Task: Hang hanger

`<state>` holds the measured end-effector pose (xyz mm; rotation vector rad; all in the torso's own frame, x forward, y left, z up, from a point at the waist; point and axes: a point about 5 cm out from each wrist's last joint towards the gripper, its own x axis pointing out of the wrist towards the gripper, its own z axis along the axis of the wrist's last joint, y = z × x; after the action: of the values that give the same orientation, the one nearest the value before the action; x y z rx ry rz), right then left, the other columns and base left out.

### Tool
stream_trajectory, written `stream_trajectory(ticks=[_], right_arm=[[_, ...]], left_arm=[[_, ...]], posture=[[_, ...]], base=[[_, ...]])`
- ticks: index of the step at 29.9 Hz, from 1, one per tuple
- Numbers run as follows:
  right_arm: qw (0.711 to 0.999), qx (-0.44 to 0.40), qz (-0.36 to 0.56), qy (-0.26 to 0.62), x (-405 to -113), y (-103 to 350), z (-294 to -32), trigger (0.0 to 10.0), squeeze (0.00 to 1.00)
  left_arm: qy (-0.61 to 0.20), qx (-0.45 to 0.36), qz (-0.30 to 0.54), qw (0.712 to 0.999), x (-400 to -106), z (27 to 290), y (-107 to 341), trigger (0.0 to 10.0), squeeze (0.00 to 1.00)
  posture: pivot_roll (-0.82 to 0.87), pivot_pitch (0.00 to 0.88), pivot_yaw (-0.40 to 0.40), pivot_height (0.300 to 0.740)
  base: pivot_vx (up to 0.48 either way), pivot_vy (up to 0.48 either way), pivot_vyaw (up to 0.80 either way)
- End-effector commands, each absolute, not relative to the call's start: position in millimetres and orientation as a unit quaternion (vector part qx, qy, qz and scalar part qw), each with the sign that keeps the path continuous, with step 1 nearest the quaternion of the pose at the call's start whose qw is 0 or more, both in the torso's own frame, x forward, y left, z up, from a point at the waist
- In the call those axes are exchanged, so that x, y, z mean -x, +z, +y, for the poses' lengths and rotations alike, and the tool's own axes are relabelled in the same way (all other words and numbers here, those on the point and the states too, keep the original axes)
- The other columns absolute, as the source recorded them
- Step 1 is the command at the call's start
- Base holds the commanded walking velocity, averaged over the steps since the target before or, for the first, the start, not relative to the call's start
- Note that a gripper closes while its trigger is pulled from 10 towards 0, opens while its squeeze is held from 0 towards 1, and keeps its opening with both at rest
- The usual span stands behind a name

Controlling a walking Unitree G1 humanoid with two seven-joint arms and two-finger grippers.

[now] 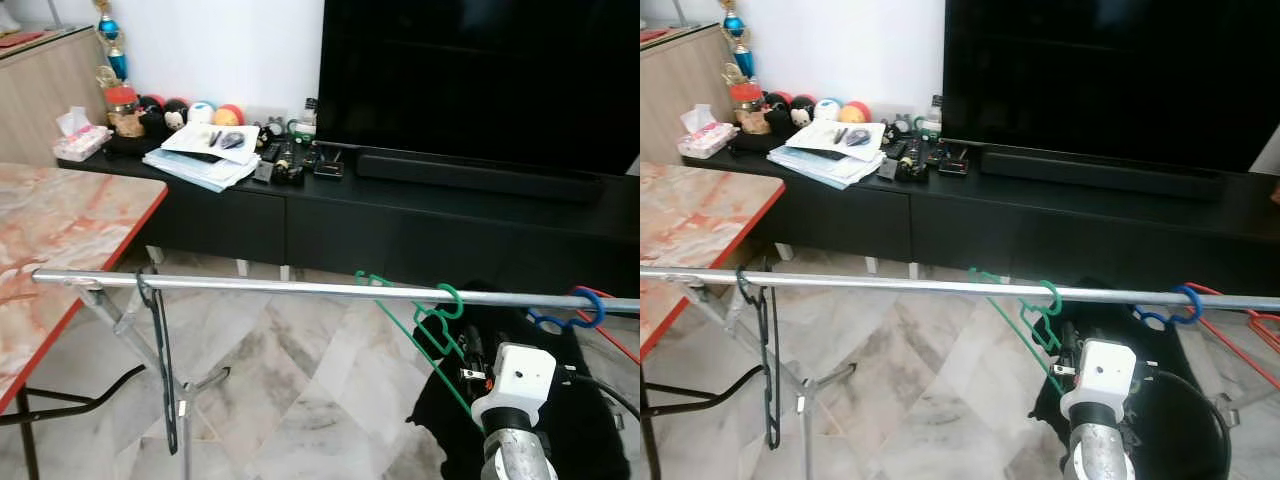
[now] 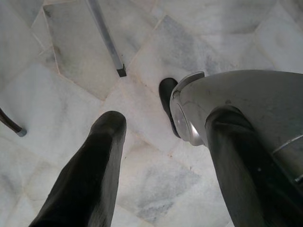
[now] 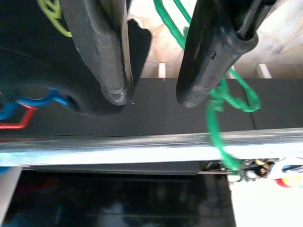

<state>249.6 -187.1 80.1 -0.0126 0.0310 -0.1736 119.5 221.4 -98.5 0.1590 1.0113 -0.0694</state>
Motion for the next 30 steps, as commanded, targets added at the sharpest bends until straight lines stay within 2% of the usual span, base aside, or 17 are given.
stream_trajectory(ticks=[1,12,18,23,28,30], right_arm=[[0.995,0.010,0.020,-0.093,-250,80,-190,10.0,0.00],[0.992,0.002,0.043,-0.116,-235,69,-196,10.0,0.00],[0.996,0.053,0.056,0.050,-212,65,-175,10.0,0.00],[0.991,0.053,0.076,0.094,-206,58,-175,10.0,0.00],[0.970,0.078,0.151,0.173,-202,37,-163,10.0,0.00],[0.943,0.110,0.257,0.179,-199,-1,-165,10.0,0.00]], left_arm=[[-0.045,-0.070,0.502,0.861,-109,215,-103,10.0,0.00],[-0.040,-0.068,0.502,0.861,-109,215,-103,10.0,0.00],[-0.038,-0.070,0.500,0.862,-110,216,-103,10.0,0.00],[-0.041,-0.069,0.496,0.865,-112,214,-102,10.0,0.00],[-0.043,-0.069,0.496,0.865,-113,213,-103,10.0,0.00],[-0.043,-0.068,0.496,0.864,-113,212,-103,10.0,0.00]], posture=[[0.07,0.038,-0.047,0.740],[0.07,0.028,-0.048,0.740],[0.06,0.015,-0.050,0.740],[0.06,0.008,-0.048,0.740],[0.06,0.005,-0.048,0.740],[0.06,0.001,-0.047,0.740]], base=[[0.000,-0.259,0.00],[0.000,0.000,0.00],[0.000,0.000,0.00],[0.000,0.000,0.00],[0.000,0.000,0.00],[0.000,0.000,0.00]])
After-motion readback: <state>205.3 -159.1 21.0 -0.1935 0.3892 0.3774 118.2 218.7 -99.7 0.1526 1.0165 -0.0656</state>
